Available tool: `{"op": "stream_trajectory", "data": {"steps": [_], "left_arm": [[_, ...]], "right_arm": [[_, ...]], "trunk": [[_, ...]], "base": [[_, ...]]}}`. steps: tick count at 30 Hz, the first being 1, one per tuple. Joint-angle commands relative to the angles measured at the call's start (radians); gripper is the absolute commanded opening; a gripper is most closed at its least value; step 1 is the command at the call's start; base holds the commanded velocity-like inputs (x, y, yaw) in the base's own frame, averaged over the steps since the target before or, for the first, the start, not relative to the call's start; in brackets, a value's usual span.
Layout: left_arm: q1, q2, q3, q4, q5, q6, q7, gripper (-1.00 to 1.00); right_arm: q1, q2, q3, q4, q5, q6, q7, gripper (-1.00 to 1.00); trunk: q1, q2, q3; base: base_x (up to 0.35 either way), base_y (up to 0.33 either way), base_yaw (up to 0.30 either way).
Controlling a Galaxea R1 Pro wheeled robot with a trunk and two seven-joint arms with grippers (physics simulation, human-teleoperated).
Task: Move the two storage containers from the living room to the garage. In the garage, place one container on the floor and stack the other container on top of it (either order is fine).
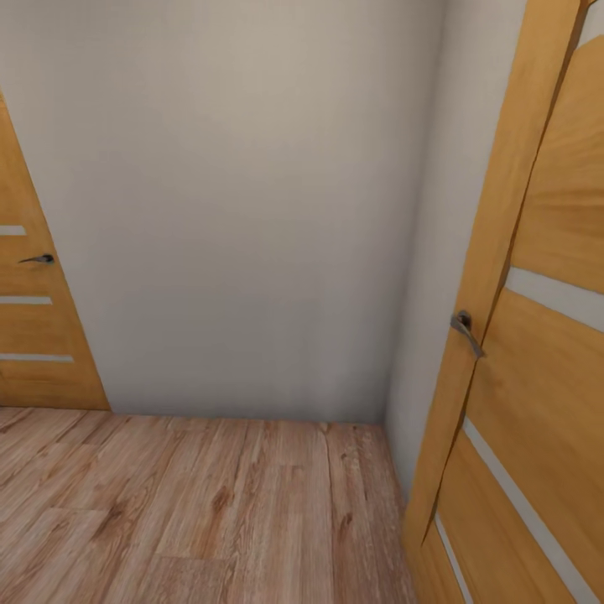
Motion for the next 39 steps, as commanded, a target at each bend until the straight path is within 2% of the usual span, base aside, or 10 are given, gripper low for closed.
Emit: {"op": "stream_trajectory", "data": {"steps": [1, 26, 39], "left_arm": [[-0.002, 0.0, -0.004, 0.003, 0.002, -0.005, 0.005, 1.0], [-0.002, -0.002, -0.002, 0.003, 0.002, -0.005, 0.005, 1.0], [-0.002, -0.001, -0.002, 0.003, 0.0, -0.005, 0.005, 1.0]], "right_arm": [[0.001, 0.0, 0.0, -0.002, 0.0, -0.001, 0.002, 1.0], [0.001, 0.0, 0.0, -0.002, 0.0, -0.001, 0.002, 1.0], [0.001, 0.0, 0.0, -0.001, 0.0, -0.001, 0.003, 1.0]], "trunk": [[0.0, 0.0, -0.001], [0.0, 0.0, -0.001], [0.0, 0.0, -0.001]], "base": [[0.157, 0.0, 0.0], [0.011, 0.0, 0.0], [0.098, 0.019, 0.0]]}}
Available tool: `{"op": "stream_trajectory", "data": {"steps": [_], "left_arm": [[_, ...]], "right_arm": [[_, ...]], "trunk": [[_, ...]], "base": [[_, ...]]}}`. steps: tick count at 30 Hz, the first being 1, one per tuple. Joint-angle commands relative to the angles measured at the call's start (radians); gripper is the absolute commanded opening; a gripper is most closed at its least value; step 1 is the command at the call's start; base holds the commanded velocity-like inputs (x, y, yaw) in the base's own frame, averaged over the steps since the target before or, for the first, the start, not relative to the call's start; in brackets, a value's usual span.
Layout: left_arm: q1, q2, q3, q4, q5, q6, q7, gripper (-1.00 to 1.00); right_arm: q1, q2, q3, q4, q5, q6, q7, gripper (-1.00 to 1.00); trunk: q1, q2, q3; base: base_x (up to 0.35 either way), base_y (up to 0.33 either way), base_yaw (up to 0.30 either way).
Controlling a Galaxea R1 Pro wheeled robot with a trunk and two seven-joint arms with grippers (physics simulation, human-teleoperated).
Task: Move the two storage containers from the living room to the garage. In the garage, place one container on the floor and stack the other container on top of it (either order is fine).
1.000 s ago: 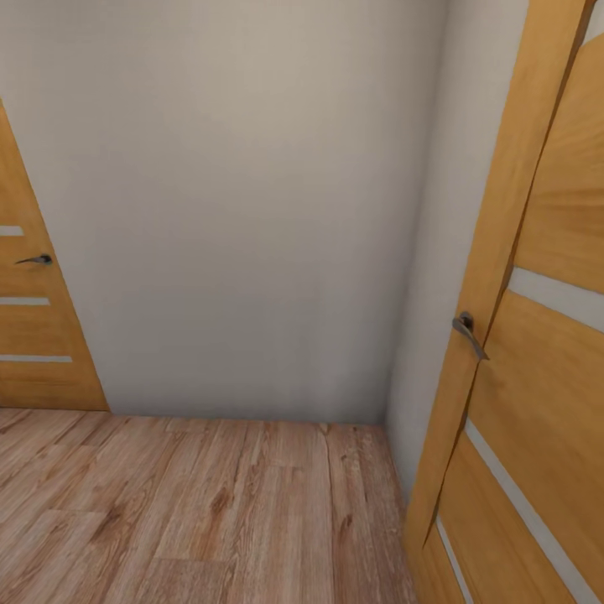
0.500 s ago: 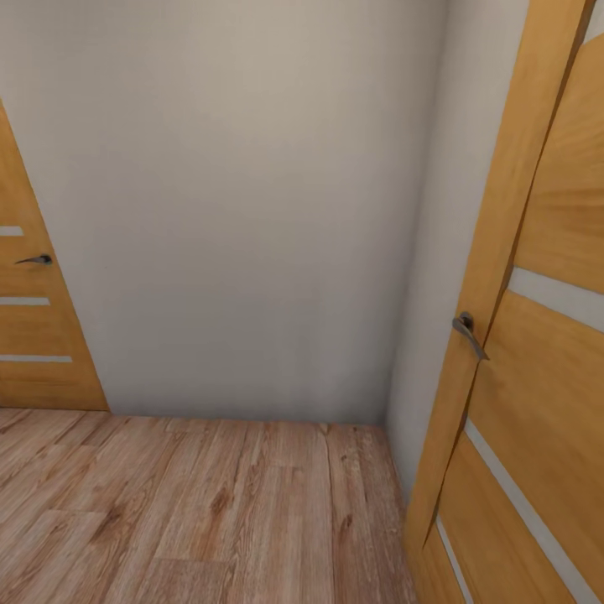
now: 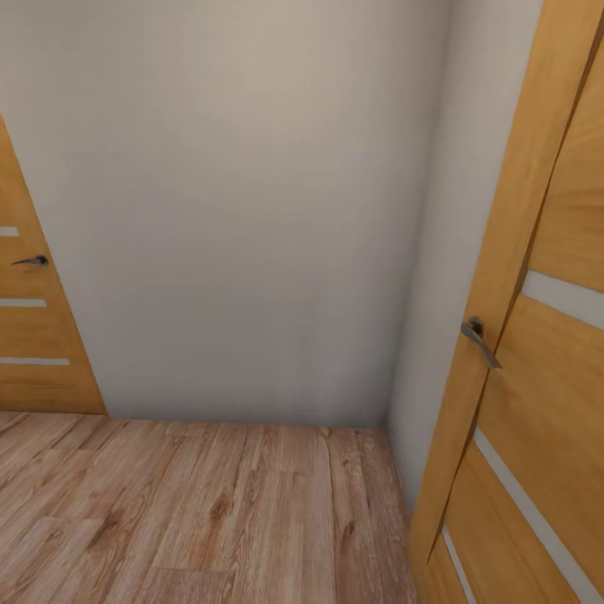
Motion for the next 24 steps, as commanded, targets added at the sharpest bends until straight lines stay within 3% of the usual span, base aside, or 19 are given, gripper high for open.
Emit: {"op": "stream_trajectory", "data": {"steps": [1, 17, 24], "left_arm": [[-0.002, 0.0, -0.004, 0.003, 0.002, -0.005, 0.005, 1.0], [-0.002, 0.0, -0.005, 0.003, 0.003, -0.005, 0.005, 1.0], [-0.002, 0.0, -0.006, 0.003, 0.003, -0.005, 0.005, 1.0]], "right_arm": [[0.001, 0.0, 0.0, -0.002, -0.001, -0.001, 0.002, 1.0], [0.001, 0.0, 0.001, -0.002, 0.001, -0.002, 0.005, 1.0], [0.001, 0.0, 0.001, -0.002, 0.001, -0.001, 0.01, 1.0]], "trunk": [[0.0, -0.001, -0.001], [0.0, -0.001, -0.001], [0.0, -0.001, -0.001]], "base": [[0.001, 0.0, 0.0], [0.004, 0.0, 0.0], [0.204, 0.0, 0.0]]}}
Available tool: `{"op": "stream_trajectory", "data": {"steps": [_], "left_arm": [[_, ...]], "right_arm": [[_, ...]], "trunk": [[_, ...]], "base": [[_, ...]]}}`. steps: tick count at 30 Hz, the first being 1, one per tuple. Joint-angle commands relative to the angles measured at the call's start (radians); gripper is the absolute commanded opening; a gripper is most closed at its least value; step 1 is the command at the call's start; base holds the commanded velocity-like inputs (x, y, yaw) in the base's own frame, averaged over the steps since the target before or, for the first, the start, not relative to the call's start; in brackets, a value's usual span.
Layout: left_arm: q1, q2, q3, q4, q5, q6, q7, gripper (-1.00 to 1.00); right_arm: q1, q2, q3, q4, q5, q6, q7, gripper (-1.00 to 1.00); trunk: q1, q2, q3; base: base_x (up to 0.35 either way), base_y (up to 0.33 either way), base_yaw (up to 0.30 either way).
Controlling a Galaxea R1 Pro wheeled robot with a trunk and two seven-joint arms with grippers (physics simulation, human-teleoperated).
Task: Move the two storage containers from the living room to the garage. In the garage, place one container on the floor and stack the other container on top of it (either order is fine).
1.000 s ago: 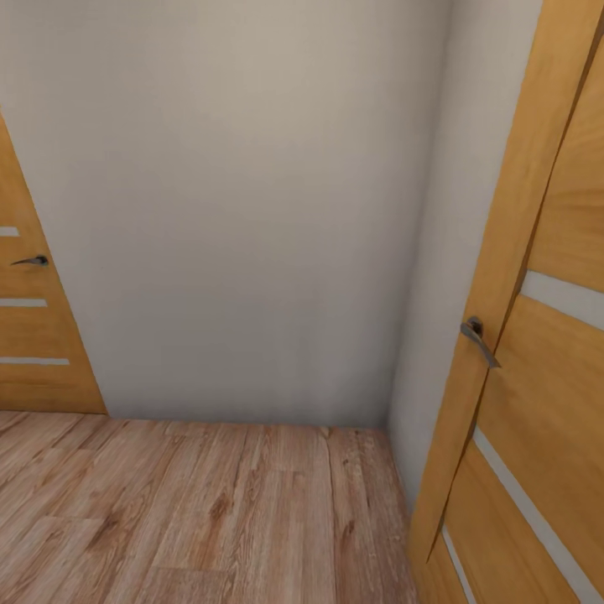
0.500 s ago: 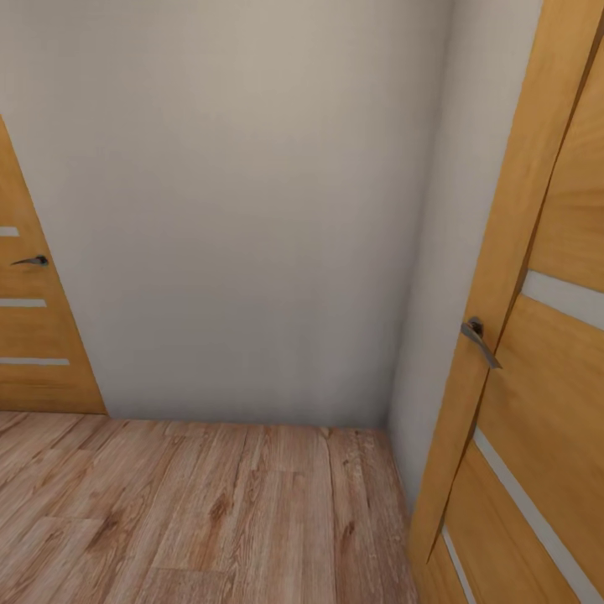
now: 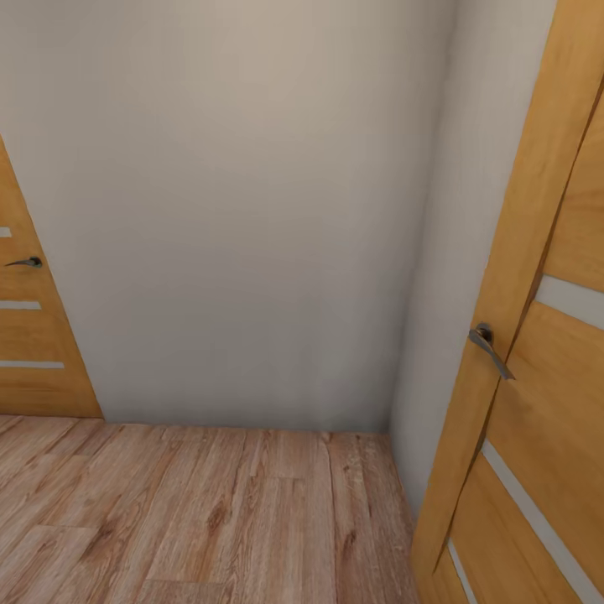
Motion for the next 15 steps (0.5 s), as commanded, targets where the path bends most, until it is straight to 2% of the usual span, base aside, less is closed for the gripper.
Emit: {"op": "stream_trajectory", "data": {"steps": [1, 15], "left_arm": [[-0.002, 0.0, -0.004, 0.003, 0.002, -0.005, 0.005, 1.0], [-0.002, -0.001, -0.003, 0.003, 0.002, -0.005, 0.005, 1.0]], "right_arm": [[0.001, 0.0, 0.0, -0.002, -0.001, -0.001, 0.003, 1.0], [0.001, 0.0, 0.0, -0.002, -0.001, 0.0, 0.004, 1.0]], "trunk": [[0.0, 0.0, -0.001], [0.0, 0.0, -0.001]], "base": [[0.1, 0.0, 0.0], [0.015, 0.0, 0.0]]}}
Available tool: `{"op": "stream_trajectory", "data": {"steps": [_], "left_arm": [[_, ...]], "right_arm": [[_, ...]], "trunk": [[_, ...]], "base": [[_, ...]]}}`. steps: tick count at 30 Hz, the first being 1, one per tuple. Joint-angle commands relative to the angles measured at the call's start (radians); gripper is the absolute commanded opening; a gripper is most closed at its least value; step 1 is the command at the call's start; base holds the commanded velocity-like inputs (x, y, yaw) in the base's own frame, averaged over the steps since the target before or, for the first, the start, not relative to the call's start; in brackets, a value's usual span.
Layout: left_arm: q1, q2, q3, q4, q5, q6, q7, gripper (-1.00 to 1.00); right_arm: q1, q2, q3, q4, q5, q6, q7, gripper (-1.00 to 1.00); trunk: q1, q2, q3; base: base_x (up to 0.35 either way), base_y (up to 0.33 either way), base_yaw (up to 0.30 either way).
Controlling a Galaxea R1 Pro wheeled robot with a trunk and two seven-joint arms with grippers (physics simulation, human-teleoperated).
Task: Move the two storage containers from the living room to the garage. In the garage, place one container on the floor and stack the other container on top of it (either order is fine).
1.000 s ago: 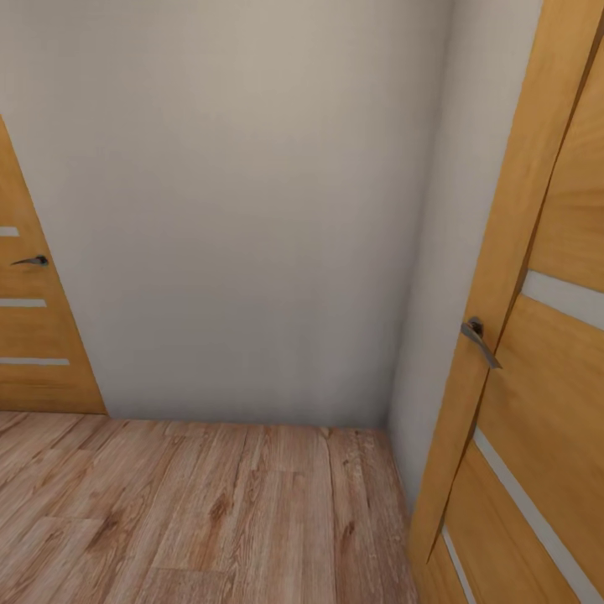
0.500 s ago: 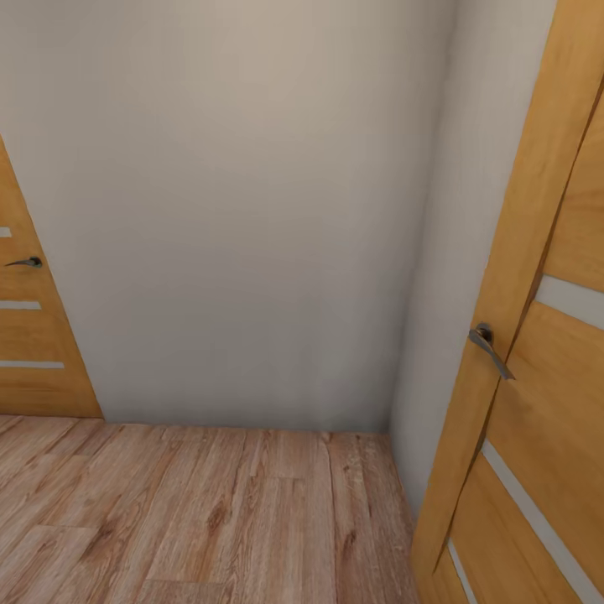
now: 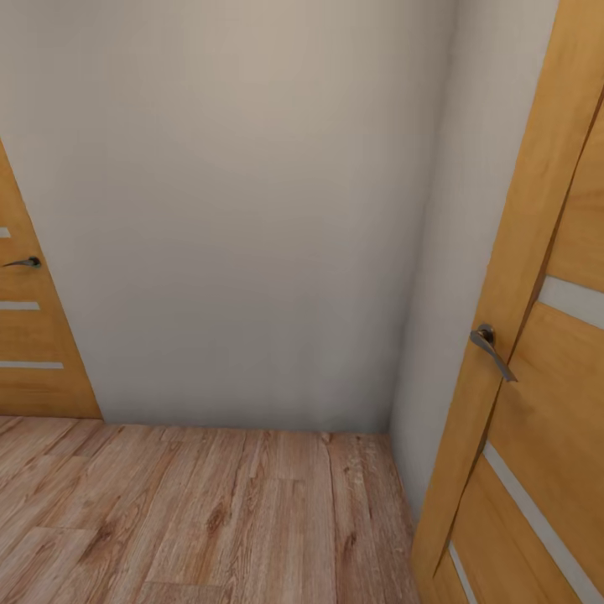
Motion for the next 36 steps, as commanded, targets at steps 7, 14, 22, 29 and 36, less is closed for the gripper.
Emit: {"op": "stream_trajectory", "data": {"steps": [7, 14, 22, 29, 36], "left_arm": [[-0.002, 0.0, -0.005, 0.003, 0.002, -0.005, 0.005, 1.0], [-0.002, 0.0, -0.005, 0.003, 0.002, -0.005, 0.005, 1.0], [-0.002, 0.0, -0.005, 0.003, 0.002, -0.005, 0.005, 1.0], [-0.002, 0.0, -0.005, 0.003, 0.002, -0.005, 0.005, 1.0], [-0.002, 0.0, -0.005, 0.003, 0.002, -0.005, 0.005, 1.0]], "right_arm": [[0.001, 0.0, 0.0, -0.002, -0.001, 0.0, 0.004, 1.0], [0.001, 0.0, 0.0, -0.002, -0.001, 0.0, 0.004, 1.0], [0.001, 0.0, 0.001, -0.002, -0.001, 0.0, 0.005, 1.0], [0.001, 0.0, 0.001, -0.002, -0.001, 0.0, 0.005, 1.0], [0.001, 0.0, 0.001, -0.002, -0.001, 0.0, 0.005, 1.0]], "trunk": [[0.0, -0.001, -0.001], [0.0, -0.001, -0.001], [0.0, -0.001, -0.001], [0.0, -0.001, -0.001], [0.0, -0.001, -0.001]], "base": [[0.0, 0.0, 0.0], [0.0, 0.0, 0.0], [0.142, 0.0, 0.0], [0.305, 0.0, 0.0], [0.316, 0.0, 0.0]]}}
